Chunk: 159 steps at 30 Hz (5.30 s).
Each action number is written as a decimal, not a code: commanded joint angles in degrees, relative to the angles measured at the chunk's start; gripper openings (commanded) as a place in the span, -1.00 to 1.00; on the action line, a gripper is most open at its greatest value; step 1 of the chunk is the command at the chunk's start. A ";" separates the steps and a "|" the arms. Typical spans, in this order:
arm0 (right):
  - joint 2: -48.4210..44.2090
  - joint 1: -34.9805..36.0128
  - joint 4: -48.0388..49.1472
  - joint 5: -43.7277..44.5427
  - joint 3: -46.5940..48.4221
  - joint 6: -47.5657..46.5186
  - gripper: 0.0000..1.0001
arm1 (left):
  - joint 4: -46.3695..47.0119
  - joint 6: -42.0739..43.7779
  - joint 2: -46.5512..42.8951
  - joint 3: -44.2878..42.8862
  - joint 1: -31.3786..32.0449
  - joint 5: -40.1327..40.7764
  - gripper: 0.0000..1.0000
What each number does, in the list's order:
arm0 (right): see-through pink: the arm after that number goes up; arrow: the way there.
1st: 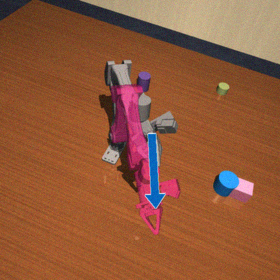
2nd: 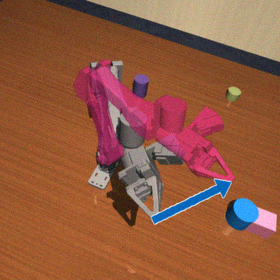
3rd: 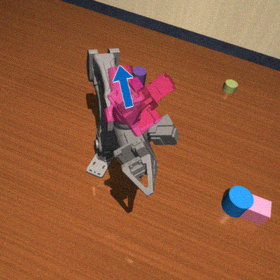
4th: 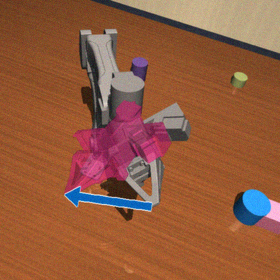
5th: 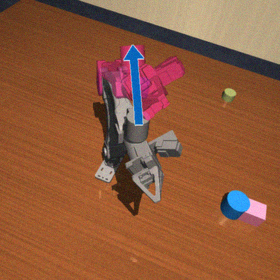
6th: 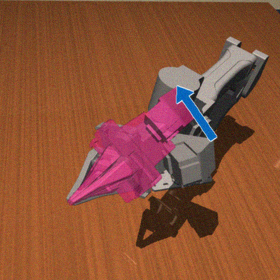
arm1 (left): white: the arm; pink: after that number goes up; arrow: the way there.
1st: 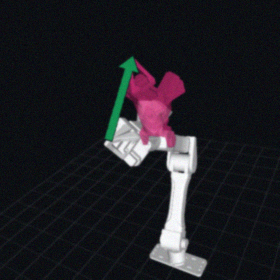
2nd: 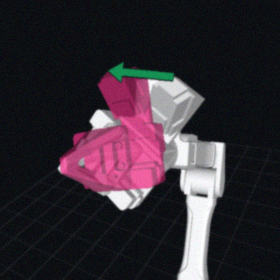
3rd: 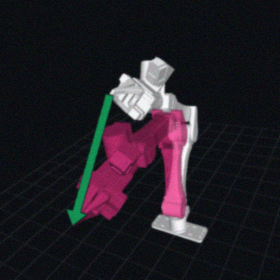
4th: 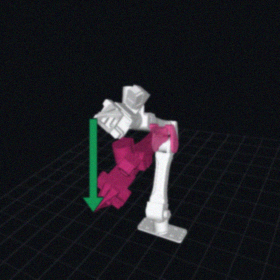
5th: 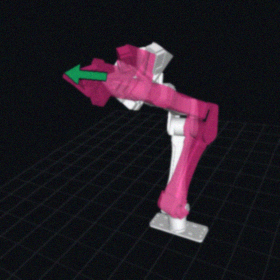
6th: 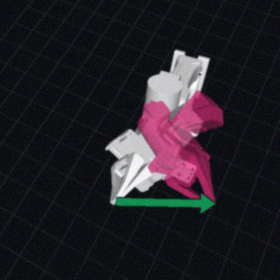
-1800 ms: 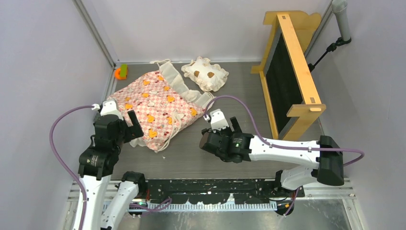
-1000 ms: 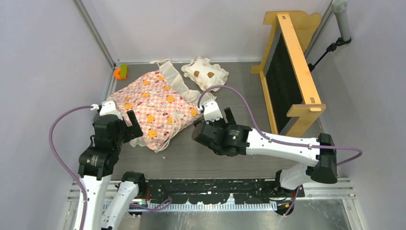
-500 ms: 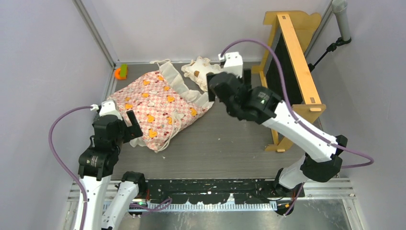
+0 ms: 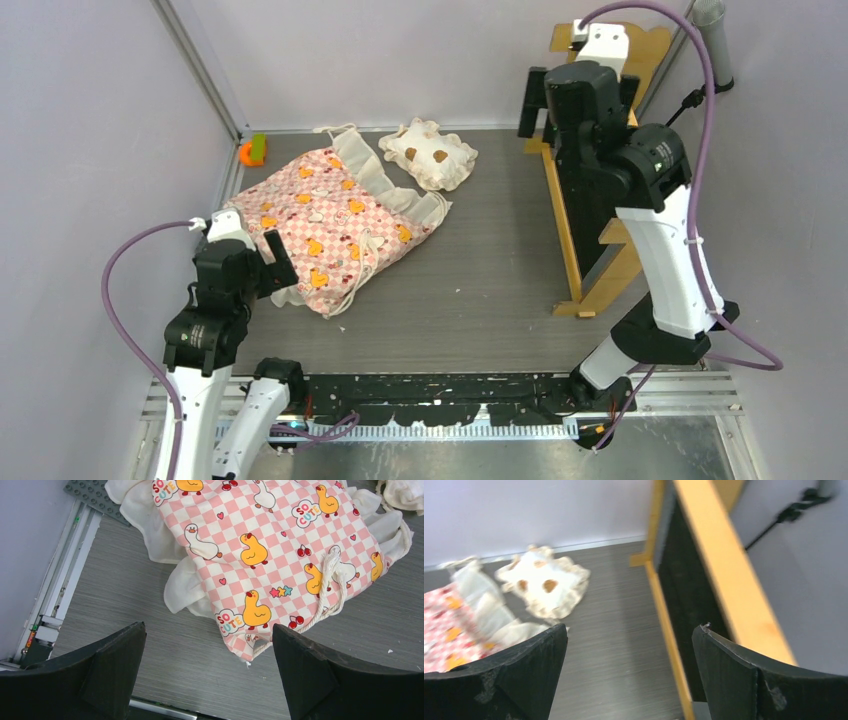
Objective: Set up the pet bed
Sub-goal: Pick up the pillow at the center of the board, then place the pillow at the corner of the board.
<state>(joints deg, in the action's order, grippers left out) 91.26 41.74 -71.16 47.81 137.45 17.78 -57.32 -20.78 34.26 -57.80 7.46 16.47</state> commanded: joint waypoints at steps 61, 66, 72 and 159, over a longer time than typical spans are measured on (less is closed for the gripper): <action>4.33 -45.52 5.67 -46.98 -9.76 -20.40 0.51 | 7.76 -1.61 20.95 -14.26 0.42 -11.55 0.90; 5.25 -45.52 5.75 -49.54 -8.03 -21.29 0.47 | 10.82 -0.79 31.20 -21.08 8.41 -5.46 0.90; 6.67 -45.52 6.17 -50.02 -7.77 -21.57 -0.14 | 13.33 -0.14 48.33 -32.24 18.84 2.80 0.99; 0.33 -45.13 9.19 -49.90 -20.21 -18.19 -0.99 | 31.84 -12.72 63.86 -27.03 -2.23 -5.60 0.99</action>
<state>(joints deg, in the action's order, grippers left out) 92.62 -3.73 -59.79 -0.25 118.89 -2.87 -26.26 -38.52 105.75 -86.96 0.62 15.38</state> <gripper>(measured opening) 0.584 0.996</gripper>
